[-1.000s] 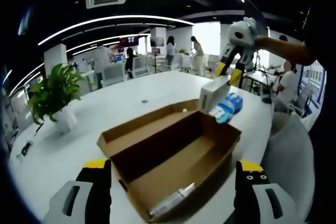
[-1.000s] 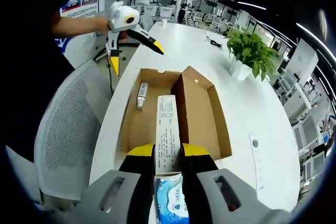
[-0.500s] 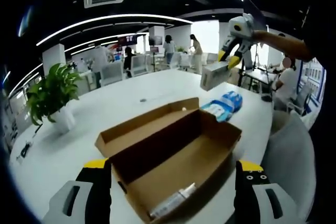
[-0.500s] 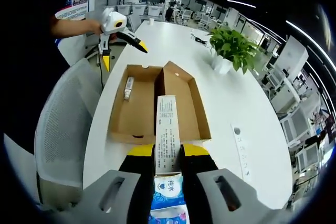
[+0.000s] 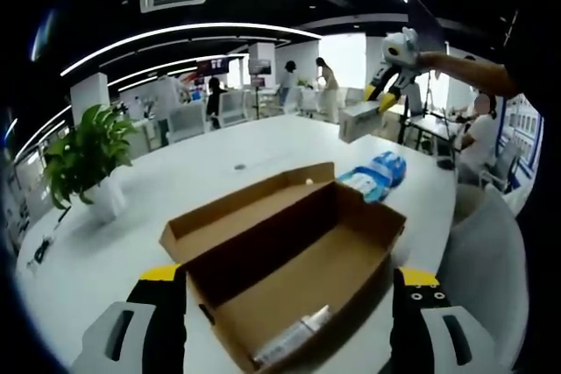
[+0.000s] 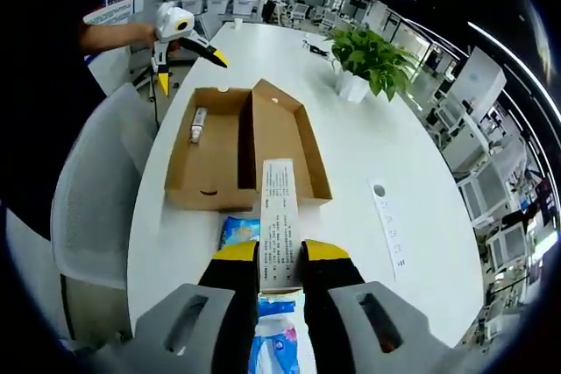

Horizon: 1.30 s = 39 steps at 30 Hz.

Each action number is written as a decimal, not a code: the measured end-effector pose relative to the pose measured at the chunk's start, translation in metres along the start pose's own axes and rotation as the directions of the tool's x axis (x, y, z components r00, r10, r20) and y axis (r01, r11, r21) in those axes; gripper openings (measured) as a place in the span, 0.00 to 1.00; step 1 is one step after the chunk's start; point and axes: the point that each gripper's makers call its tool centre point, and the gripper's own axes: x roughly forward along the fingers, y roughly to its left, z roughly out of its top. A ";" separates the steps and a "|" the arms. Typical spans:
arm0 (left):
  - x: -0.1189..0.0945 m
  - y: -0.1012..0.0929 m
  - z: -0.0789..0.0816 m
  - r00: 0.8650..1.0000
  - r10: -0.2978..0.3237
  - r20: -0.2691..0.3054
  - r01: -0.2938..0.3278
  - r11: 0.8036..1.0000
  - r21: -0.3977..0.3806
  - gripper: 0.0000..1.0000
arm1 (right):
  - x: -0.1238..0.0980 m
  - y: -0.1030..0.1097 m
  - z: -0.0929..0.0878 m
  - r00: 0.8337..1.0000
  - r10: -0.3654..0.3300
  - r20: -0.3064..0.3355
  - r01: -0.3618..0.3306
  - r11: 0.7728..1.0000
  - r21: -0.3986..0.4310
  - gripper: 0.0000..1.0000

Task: Operate the shoe box by opening the lid, removing the specified soft item, and placing it in the target area until the item is outside and the box remains undamaged.

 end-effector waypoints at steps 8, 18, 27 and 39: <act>0.002 0.002 -0.001 1.000 0.003 -0.006 -0.003 1.000 0.000 0.99 | 0.003 -0.011 -0.030 0.999 0.001 -0.049 0.000 1.000 0.027 0.15; 0.005 0.003 0.000 1.000 0.002 -0.009 -0.002 1.000 0.001 0.97 | 0.014 -0.027 -0.075 0.994 0.007 -0.104 0.000 0.998 0.068 0.15; 0.008 0.010 -0.004 1.000 0.007 -0.022 -0.007 1.000 0.001 0.96 | 0.026 -0.040 -0.113 0.987 0.019 -0.161 -0.004 0.995 0.095 0.15; 0.012 0.012 -0.006 0.999 0.009 -0.033 -0.009 1.000 0.002 0.94 | 0.039 -0.049 -0.160 0.971 0.050 -0.235 -0.025 0.994 0.108 0.15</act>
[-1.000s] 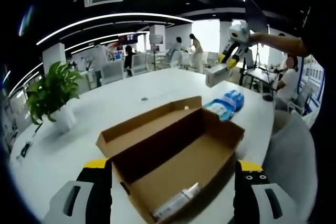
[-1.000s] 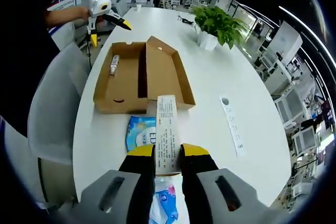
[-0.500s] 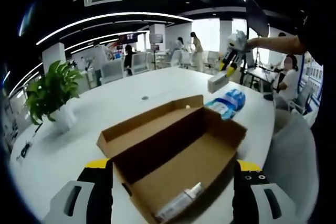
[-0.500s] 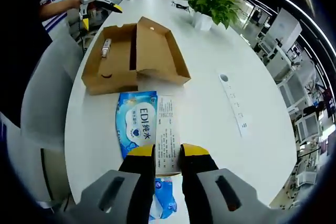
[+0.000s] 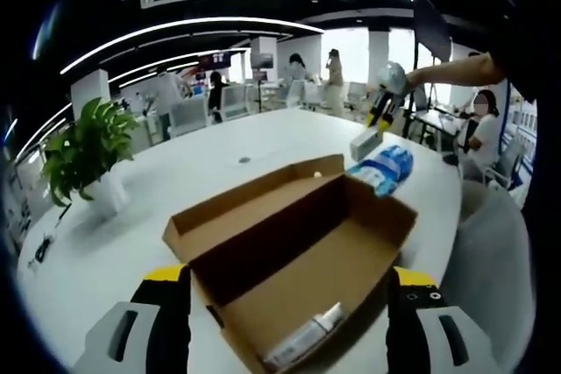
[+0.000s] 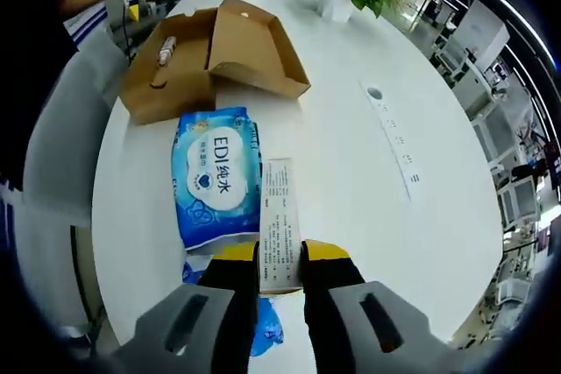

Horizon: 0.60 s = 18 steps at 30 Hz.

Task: Operate the shoe box by opening the lid, removing the specified soft item, and placing it in the target area until the item is outside and the box remains undamaged.

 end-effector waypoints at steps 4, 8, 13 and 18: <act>0.002 0.002 -0.002 1.000 -0.004 -0.003 0.004 1.000 0.000 0.93 | 0.006 -0.005 -0.012 1.000 0.003 -0.018 -0.003 1.000 0.003 0.16; 0.003 0.004 -0.003 1.000 -0.005 -0.009 0.005 1.000 -0.001 0.93 | 0.010 -0.006 -0.021 0.999 0.011 -0.040 -0.011 1.000 -0.008 0.16; 0.006 0.003 -0.004 1.000 -0.005 -0.014 0.005 1.000 -0.002 0.92 | 0.014 -0.010 -0.035 0.997 0.020 -0.068 -0.022 0.999 -0.028 0.16; 0.007 0.003 -0.005 1.000 -0.006 -0.018 0.006 1.000 -0.005 0.92 | 0.015 -0.010 -0.050 0.993 0.032 -0.111 -0.038 0.998 -0.048 0.16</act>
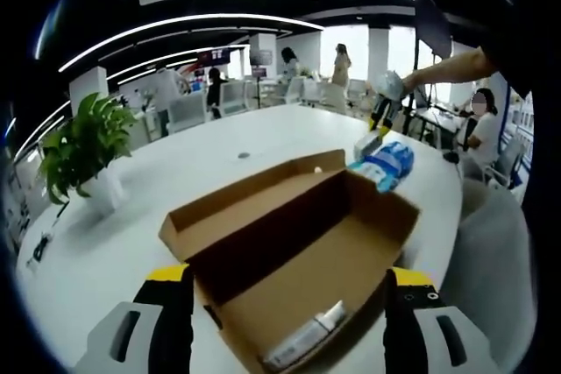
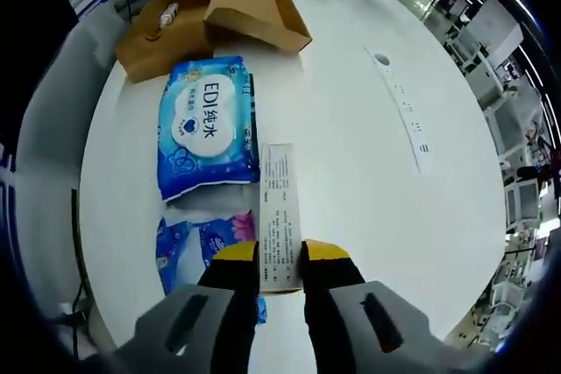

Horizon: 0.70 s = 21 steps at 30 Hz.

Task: Operate the shoe box by opening the lid, removing the specified soft item, and placing it in the target area until the item is outside and the box remains undamaged.

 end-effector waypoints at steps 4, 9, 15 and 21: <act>0.001 0.000 -0.001 1.000 -0.001 -0.003 0.001 1.000 0.000 0.91 | 0.004 -0.006 -0.018 0.999 0.006 -0.039 -0.007 1.000 -0.017 0.16; 0.001 -0.001 -0.001 1.000 -0.003 -0.005 0.003 1.000 0.004 0.91 | 0.004 -0.003 -0.028 0.997 0.016 -0.077 -0.019 0.999 -0.042 0.16; 0.000 0.000 -0.001 1.000 0.001 -0.006 -0.001 1.000 0.002 0.90 | 0.008 -0.004 -0.040 0.993 0.021 -0.119 -0.028 0.998 -0.062 0.16; 0.000 0.000 -0.003 1.000 0.004 -0.010 -0.004 1.000 -0.002 0.90 | 0.013 -0.011 -0.054 0.988 0.017 -0.155 -0.032 0.995 -0.091 0.16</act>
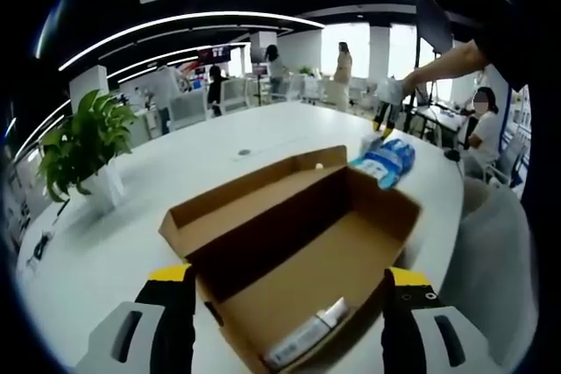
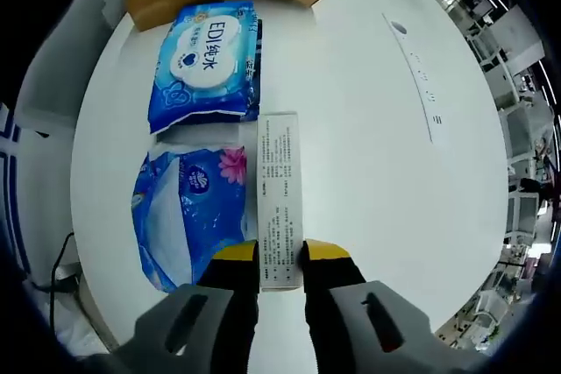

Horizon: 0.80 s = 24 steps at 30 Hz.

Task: Operate the shoe box by opening the lid, removing the specified soft item, and placing it in the target area until the item is outside and the box remains undamaged.

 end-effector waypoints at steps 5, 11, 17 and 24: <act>0.000 0.000 0.000 1.000 0.001 0.001 -0.001 1.000 -0.001 0.89 | 0.004 -0.002 -0.005 1.000 0.001 -0.017 -0.001 1.000 -0.002 0.16; 0.000 0.002 -0.001 1.000 0.006 0.003 -0.006 1.000 -0.003 0.88 | 0.002 -0.004 -0.003 1.000 -0.006 -0.027 0.006 1.000 0.003 0.16; -0.001 0.005 -0.004 1.000 0.010 0.005 -0.010 1.000 -0.007 0.87 | 0.003 -0.003 -0.001 0.999 -0.012 -0.042 0.012 1.000 -0.010 0.17; -0.002 0.006 -0.002 1.000 0.008 0.003 -0.008 1.000 0.000 0.86 | 0.001 -0.006 0.000 0.998 -0.034 -0.044 0.033 0.999 -0.017 0.18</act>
